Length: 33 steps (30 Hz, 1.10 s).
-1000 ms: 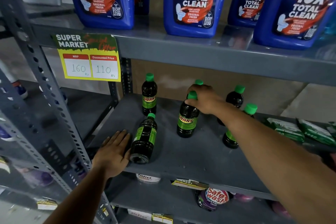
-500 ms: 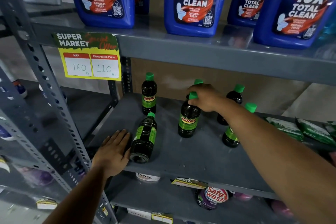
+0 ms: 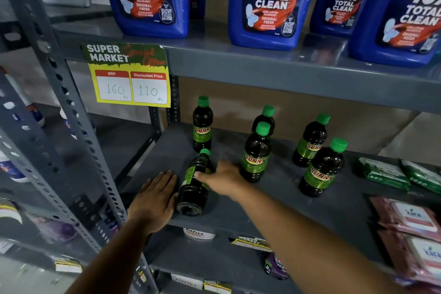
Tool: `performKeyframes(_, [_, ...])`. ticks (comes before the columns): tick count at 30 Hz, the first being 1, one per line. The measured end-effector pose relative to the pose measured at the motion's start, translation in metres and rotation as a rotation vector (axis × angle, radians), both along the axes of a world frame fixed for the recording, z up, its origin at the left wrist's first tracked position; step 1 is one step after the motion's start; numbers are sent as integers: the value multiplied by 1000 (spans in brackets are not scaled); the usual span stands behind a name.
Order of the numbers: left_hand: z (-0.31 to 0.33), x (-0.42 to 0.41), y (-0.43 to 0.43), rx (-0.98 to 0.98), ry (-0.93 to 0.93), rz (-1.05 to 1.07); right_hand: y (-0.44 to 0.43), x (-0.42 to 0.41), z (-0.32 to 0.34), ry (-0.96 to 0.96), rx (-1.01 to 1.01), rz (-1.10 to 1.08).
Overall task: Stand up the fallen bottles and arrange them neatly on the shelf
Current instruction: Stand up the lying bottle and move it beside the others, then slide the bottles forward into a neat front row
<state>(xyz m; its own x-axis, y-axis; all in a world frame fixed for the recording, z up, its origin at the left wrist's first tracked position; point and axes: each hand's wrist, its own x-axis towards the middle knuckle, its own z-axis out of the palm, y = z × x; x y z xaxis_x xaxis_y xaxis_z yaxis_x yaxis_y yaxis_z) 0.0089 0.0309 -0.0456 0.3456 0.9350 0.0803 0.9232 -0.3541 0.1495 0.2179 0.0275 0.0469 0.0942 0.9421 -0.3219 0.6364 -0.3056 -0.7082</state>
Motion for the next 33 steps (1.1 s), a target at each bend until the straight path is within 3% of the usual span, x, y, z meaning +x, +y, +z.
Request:
performKeyframes(4, [2, 0, -1, 2, -10, 1, 4, -25, -13, 458, -214, -236])
performKeyframes(8, [4, 1, -4, 21, -37, -7, 10, -28, -14, 544, -164, -275])
performKeyframes(10, [4, 1, -3, 30, -44, -5, 12, -26, -17, 527, -62, -268])
performKeyframes(15, [1, 0, -2, 20, -32, 12, 15, -25, -12, 245, 374, -179])
performKeyframes(18, [0, 0, -1, 12, -32, 12, 12, -28, -17, 111, 499, -109])
performKeyframes(24, [0, 0, 0, 13, -19, 17, 9, -29, -34, 123, 556, -108])
performKeyframes(29, [1, 0, -1, 17, -38, 17, 19, -18, -33, 359, 383, 31])
performKeyframes(33, [1, 0, -1, 10, -28, 20, 26, -11, -30, 239, 411, 19])
